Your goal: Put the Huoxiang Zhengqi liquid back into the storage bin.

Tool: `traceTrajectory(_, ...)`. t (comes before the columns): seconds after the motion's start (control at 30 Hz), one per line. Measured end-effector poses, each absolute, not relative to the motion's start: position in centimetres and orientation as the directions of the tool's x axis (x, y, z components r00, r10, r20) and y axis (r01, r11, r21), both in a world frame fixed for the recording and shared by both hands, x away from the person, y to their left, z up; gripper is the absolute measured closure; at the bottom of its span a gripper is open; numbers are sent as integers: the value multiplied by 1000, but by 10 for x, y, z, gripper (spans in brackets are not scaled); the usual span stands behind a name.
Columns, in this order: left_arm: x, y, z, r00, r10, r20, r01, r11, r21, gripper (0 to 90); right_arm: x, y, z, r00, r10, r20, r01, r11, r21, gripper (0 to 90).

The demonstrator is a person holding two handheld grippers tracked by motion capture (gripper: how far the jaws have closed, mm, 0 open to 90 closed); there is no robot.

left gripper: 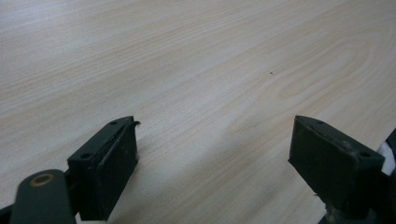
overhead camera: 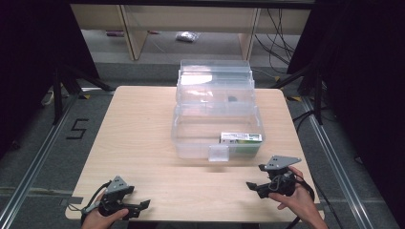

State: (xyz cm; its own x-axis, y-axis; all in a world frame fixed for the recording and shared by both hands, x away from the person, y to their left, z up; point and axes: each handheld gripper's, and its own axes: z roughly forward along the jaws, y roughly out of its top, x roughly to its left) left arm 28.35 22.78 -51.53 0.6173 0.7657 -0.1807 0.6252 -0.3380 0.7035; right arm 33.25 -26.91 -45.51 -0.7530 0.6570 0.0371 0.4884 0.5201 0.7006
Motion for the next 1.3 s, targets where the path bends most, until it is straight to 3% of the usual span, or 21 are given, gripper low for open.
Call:
traceTrajectory(0.13,283,228,-515,613,770,-178,624,-333,707,149,331,-273,-456,-759,651,17,472,533,702,188)
traceTrajectory(0.23,283,228,-515,616,766,-182,626,-336,704,149,326,-274,-457,-727,684,50,520,502,691,182)
traceTrajectory(0.3,283,227,-516,615,767,-182,623,-332,708,149,327,-278,-460,-740,673,17,490,521,699,178)
traceTrajectory(0.33,283,227,-516,609,773,-177,622,-328,711,148,324,-278,-460,-723,689,52,528,502,686,177)
traceTrajectory(0.63,283,227,-515,613,768,-185,626,-329,708,149,319,-289,-469,-713,700,43,520,487,702,171)
traceTrajectory(0.97,283,227,-515,608,772,-188,631,-326,705,148,312,-299,-475,-672,736,84,579,451,679,171)
traceTrajectory(1.17,282,227,-516,606,773,-188,630,-322,706,148,312,-303,-480,-697,717,34,539,491,685,173)
traceTrajectory(1.2,282,227,-515,607,772,-187,630,-324,705,149,308,-301,-480,-663,746,65,582,458,672,173)
traceTrajectory(1.3,282,227,-516,607,772,-189,630,-322,707,149,307,-302,-481,-660,749,63,590,464,661,173)
